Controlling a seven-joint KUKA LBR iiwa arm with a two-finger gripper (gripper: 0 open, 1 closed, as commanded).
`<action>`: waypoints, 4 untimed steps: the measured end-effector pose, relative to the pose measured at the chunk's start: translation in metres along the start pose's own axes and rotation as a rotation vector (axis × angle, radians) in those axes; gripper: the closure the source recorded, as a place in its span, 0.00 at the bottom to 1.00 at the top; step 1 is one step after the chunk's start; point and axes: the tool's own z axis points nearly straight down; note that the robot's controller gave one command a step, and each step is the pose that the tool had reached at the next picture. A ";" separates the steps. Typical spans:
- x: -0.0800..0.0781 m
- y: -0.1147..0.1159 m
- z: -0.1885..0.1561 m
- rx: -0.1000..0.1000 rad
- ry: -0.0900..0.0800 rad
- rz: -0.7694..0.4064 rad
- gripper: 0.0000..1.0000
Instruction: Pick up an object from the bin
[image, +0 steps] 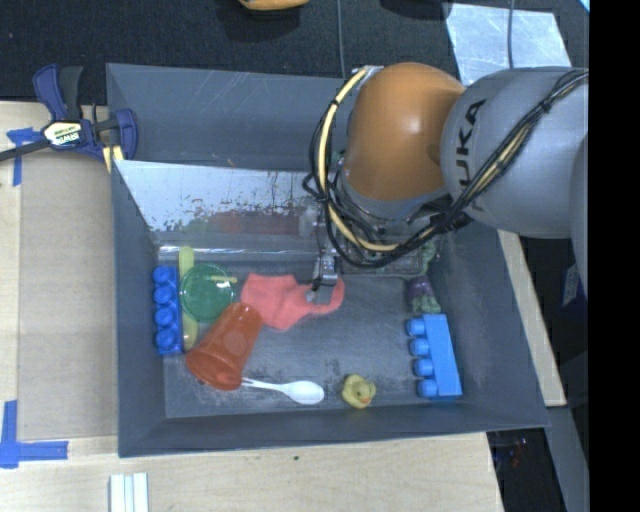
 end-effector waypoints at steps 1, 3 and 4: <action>0.016 -0.012 0.039 -0.002 -0.003 0.082 0.00; -0.005 -0.024 0.109 -0.002 -0.001 0.197 1.00; -0.005 -0.024 0.109 -0.002 -0.001 0.197 1.00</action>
Offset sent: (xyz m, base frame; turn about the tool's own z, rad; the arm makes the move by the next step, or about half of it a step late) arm 0.0141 -0.0164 -0.1059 0.0233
